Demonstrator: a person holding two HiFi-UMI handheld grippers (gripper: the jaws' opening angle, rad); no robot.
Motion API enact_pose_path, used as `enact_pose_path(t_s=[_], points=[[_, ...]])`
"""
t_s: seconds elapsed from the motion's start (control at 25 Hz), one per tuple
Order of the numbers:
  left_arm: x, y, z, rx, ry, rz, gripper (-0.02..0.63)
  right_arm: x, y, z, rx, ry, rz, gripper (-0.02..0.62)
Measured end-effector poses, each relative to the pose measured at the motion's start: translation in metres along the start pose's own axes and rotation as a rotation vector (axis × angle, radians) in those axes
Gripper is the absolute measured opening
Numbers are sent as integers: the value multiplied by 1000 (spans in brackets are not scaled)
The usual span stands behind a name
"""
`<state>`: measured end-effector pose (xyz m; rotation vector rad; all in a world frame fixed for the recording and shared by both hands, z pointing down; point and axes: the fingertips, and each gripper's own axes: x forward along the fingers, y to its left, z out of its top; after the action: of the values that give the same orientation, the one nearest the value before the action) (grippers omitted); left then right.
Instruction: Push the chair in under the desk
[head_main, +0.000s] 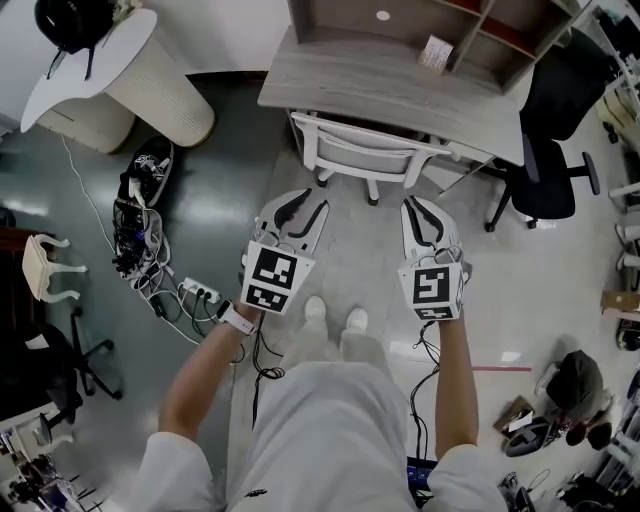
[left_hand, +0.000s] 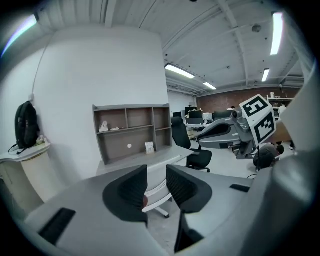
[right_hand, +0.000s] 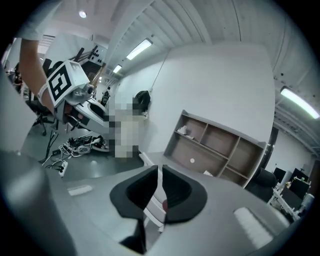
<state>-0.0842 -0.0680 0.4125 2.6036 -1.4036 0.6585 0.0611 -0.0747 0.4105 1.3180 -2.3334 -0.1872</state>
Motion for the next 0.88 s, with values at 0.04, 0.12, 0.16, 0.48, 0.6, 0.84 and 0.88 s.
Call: enact_pose_path(t_s=[0.04,0.12,0.16,0.48,0.6,0.84,0.88], points=[[-11,-4,1,-7,-12,15,120,-8,2,5,7,-12,-5,40],[-31,-14,6,-9,-35,35,109,-23,6,17,22,-42,-12,40],[-39,-18,10,-10,-47,41,101,-31,7,22,33,-54,-16,35],[-103,-44,33,-109,-160,159,33,-87,31,43,10,-77,-12,12],[-115,-61,34,-142,-169,144,18,-104,38,49,-13,-89,2,12],[-128,-70,38,-197,-186,130,8,-133,50,56,72,-138,-1,12],[-130,-71,40,-208,-192,125,8,-138,52,57,94,-155,-8,12]])
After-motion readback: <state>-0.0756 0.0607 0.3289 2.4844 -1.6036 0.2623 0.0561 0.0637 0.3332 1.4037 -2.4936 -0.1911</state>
